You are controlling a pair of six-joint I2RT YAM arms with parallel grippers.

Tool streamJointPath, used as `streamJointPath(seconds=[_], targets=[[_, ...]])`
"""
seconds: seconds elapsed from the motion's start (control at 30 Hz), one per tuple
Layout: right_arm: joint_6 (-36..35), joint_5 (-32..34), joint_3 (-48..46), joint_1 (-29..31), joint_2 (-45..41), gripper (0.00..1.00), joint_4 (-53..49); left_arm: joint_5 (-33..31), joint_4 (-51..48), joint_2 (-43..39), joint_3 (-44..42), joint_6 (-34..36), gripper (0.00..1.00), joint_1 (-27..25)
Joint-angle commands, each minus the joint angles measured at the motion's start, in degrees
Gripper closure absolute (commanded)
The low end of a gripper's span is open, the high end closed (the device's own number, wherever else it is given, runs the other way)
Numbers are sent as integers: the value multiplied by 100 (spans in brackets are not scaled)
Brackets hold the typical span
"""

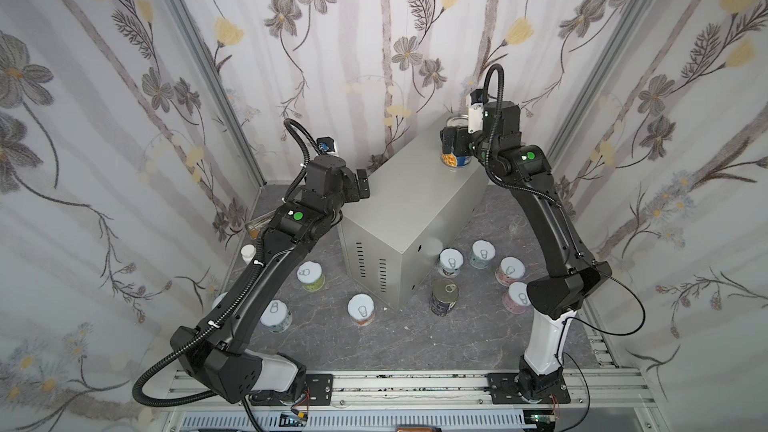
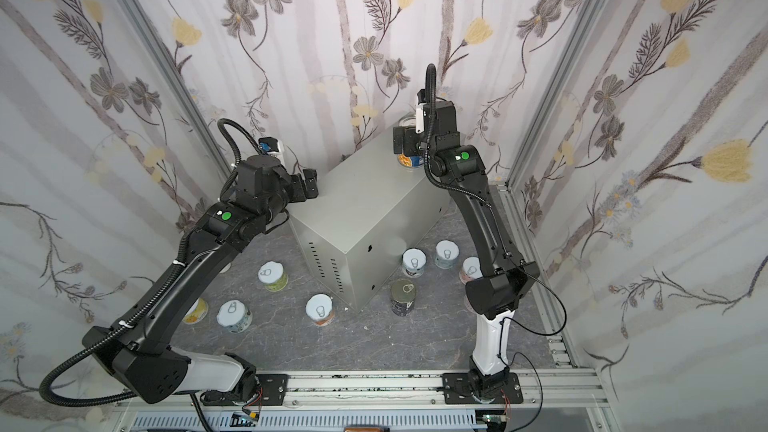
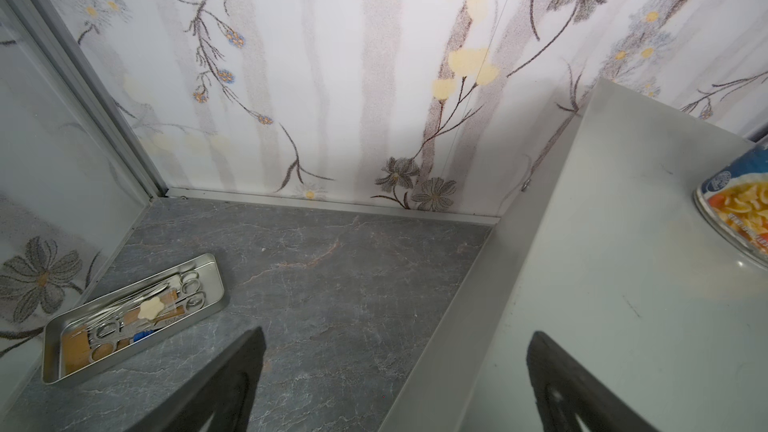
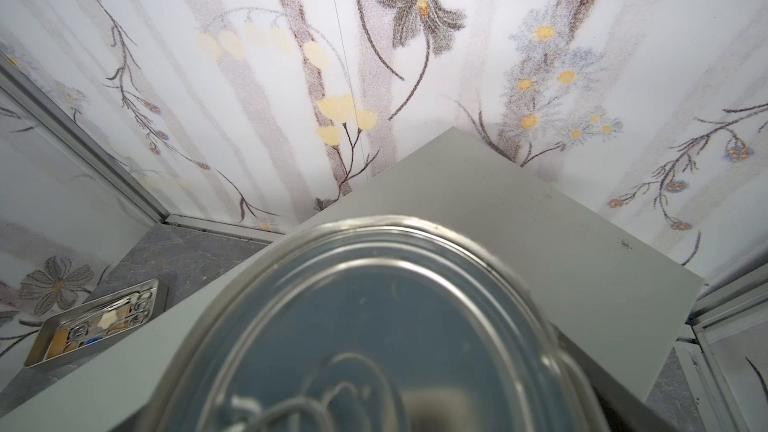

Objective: Place and organize the canned foods onto the counter

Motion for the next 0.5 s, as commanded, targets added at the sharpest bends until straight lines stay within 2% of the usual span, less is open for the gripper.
streamJointPath(seconds=[0.0, 0.47], targets=[[-114, -49, 24, 4, -14, 0, 171, -76, 176, -50, -44, -44, 0, 4], [-174, -93, 24, -5, -511, 0, 812, -260, 180, -333, -299, -13, 0, 8]])
